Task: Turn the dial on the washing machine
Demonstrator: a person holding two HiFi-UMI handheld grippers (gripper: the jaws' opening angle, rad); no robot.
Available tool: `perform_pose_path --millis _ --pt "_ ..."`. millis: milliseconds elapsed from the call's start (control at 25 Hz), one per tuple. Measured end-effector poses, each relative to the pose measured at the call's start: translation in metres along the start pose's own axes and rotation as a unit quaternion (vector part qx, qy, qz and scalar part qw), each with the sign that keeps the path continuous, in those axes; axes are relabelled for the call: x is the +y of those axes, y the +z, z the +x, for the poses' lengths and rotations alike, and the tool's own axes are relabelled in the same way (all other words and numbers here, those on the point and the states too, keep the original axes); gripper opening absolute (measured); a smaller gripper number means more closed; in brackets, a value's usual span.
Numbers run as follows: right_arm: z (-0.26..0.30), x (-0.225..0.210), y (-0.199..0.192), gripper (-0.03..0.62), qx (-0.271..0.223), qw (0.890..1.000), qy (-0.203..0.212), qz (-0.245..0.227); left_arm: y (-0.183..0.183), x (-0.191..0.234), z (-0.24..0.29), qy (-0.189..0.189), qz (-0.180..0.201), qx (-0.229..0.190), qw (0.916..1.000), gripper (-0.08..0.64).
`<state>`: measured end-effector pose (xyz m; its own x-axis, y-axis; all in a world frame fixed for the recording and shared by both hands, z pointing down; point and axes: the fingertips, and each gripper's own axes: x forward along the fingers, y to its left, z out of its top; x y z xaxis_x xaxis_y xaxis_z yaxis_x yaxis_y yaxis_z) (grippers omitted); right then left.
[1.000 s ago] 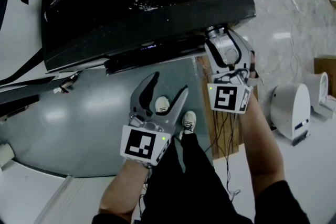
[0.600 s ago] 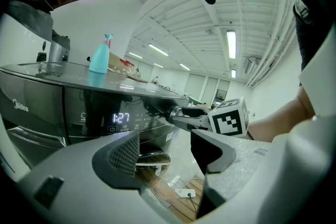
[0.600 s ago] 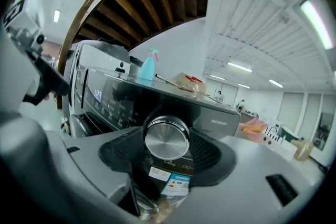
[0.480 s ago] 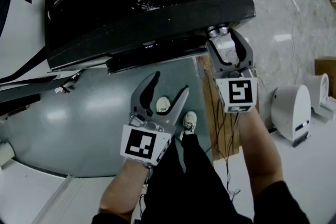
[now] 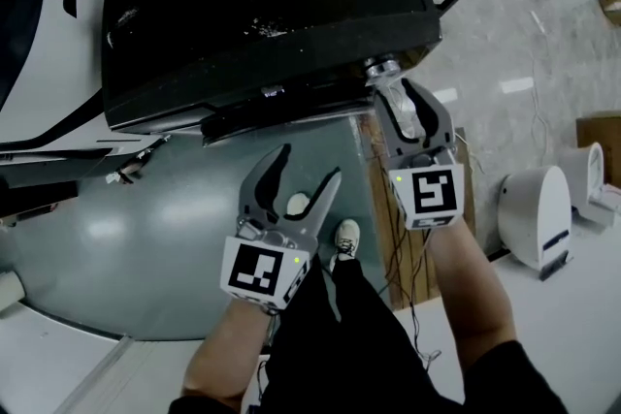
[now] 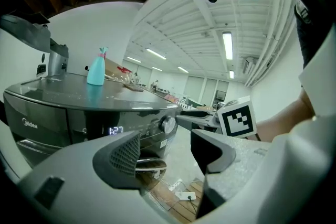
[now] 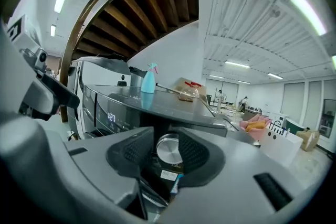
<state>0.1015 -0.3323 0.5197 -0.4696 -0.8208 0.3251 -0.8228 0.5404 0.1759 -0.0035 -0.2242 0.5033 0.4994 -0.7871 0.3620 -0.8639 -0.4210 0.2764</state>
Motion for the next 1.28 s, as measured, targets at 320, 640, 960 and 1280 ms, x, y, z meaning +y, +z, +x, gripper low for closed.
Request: perform_pose_path --millis 320,640,960,1280 --pt "-0.055 0.017 0.052 -0.002 -0.007 0.999 0.046 0.026 0.038 -0.03 -0.04 -0.003 0.009 -0.035 0.9993 0.272" --pt "-0.103 0.022 0.112 -0.003 -0.044 0.996 0.063 0.052 0.073 -0.056 -0.084 0.018 0.028 -0.056 0.9979 0.268" --pt "-0.158 0.046 0.146 -0.003 -0.062 0.992 0.099 0.045 0.101 -0.084 -0.132 0.042 0.052 -0.086 0.994 0.202" --pt "-0.187 0.07 0.151 -0.003 -0.057 0.989 0.129 0.051 0.101 -0.086 -0.187 0.077 0.051 -0.072 0.9931 0.005"
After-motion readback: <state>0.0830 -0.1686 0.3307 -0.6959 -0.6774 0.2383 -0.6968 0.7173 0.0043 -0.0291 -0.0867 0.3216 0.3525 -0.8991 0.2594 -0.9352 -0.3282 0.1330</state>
